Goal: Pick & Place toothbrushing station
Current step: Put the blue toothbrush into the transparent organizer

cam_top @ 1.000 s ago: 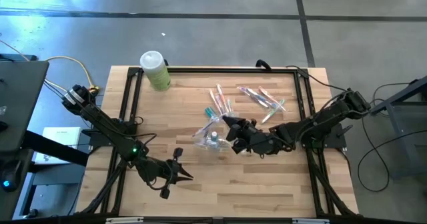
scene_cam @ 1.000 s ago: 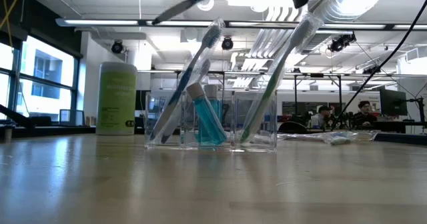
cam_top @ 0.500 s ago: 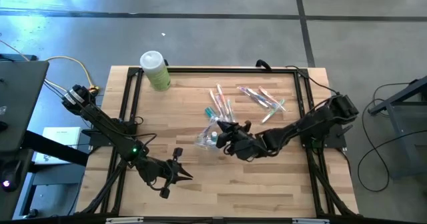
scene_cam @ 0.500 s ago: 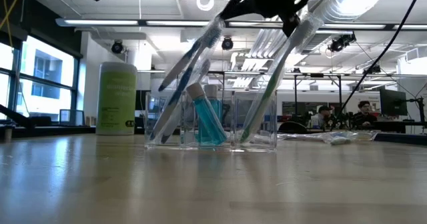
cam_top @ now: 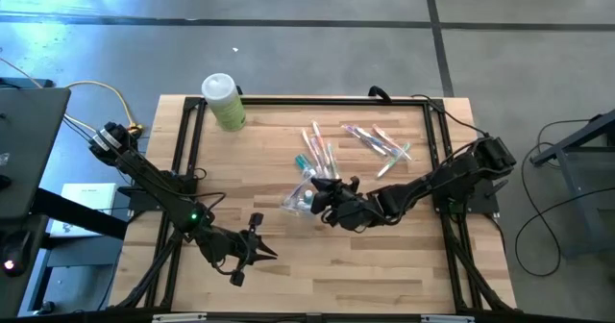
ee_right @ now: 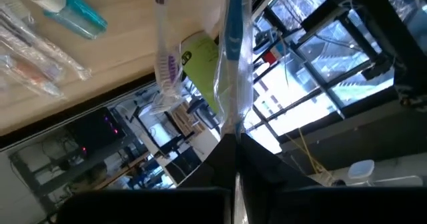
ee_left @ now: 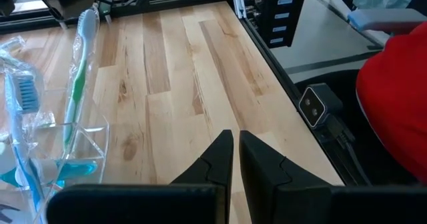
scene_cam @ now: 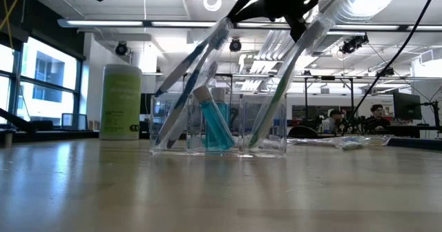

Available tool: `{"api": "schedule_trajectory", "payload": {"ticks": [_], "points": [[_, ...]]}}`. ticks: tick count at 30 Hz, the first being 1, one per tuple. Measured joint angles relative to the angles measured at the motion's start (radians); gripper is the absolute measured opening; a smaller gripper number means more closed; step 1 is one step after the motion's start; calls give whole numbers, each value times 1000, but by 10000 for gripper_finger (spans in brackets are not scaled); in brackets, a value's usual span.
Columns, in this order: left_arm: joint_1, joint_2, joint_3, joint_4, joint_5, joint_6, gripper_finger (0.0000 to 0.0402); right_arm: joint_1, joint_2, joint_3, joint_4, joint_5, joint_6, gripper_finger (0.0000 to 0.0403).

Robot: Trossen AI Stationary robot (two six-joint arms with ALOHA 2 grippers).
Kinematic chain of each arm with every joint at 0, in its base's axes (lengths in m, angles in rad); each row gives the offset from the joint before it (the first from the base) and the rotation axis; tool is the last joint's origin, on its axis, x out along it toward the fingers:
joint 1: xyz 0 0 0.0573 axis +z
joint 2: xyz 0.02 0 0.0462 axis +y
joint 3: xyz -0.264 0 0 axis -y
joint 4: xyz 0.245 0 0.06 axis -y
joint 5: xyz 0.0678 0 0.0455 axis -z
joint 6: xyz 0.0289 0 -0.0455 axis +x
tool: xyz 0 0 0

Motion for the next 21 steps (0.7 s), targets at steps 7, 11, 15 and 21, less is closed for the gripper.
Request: {"api": "schedule_trajectory", "payload": {"ticks": [7,11,15,21], "points": [[0,0,0,0,0,0,20,-1,0,0,5,-5,55,3],[0,0,0,0,0,0,20,-12,0,0,4,-18,99,3],[0,0,0,0,0,0,20,-20,0,0,-5,-18,95,3],[0,0,0,-9,0,0,20,-24,-1,0,-74,-22,94,3]]}}
